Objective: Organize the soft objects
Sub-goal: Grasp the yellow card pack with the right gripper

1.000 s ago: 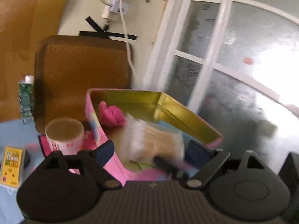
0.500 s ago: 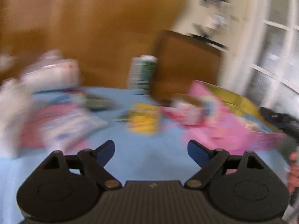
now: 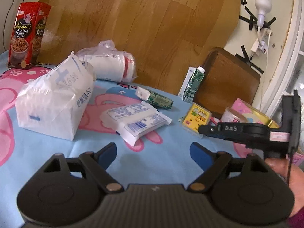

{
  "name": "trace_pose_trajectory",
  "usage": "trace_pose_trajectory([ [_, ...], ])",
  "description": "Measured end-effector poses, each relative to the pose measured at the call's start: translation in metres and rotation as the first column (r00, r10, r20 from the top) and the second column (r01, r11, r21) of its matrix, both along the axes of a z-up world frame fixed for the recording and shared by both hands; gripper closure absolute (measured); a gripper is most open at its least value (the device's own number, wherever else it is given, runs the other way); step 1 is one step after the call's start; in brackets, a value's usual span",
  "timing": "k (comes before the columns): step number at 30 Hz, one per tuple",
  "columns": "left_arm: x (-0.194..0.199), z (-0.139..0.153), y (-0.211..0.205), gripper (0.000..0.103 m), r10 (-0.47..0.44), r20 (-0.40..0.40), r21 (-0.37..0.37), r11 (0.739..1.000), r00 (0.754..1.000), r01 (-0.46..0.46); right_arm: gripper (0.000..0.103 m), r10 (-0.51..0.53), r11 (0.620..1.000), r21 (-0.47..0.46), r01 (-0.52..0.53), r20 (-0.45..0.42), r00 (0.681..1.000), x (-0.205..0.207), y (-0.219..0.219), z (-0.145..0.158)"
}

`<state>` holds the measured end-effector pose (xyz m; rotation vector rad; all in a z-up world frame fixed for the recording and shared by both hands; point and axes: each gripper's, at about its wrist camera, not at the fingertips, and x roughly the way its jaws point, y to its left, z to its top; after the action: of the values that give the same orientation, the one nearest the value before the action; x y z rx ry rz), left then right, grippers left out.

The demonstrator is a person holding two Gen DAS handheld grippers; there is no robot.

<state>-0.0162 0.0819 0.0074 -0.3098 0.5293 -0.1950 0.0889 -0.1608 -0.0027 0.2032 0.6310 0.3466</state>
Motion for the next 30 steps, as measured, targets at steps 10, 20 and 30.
trace_pose_trajectory([
  [10, 0.012, 0.01, -0.009, 0.016, -0.05, -0.005, -0.025, 0.998, 0.999, 0.05, 0.094, 0.062, 0.998, -0.007, -0.061, 0.064, 0.996, -0.073, -0.029, 0.013],
  [20, 0.018, 0.042, 0.001, 0.015, 0.021, 0.034, -0.074, 0.997, 0.999, -0.019, 0.033, -0.018, 1.0, -0.013, 0.018, 0.015, 1.0, 0.011, 0.031, 0.001],
  [30, 0.034, 0.018, -0.024, 0.019, -0.109, -0.105, -0.125, 0.987, 0.988, 0.096, 0.087, 0.073, 0.997, -0.02, -0.073, 0.023, 0.997, -0.05, -0.011, 0.009],
])
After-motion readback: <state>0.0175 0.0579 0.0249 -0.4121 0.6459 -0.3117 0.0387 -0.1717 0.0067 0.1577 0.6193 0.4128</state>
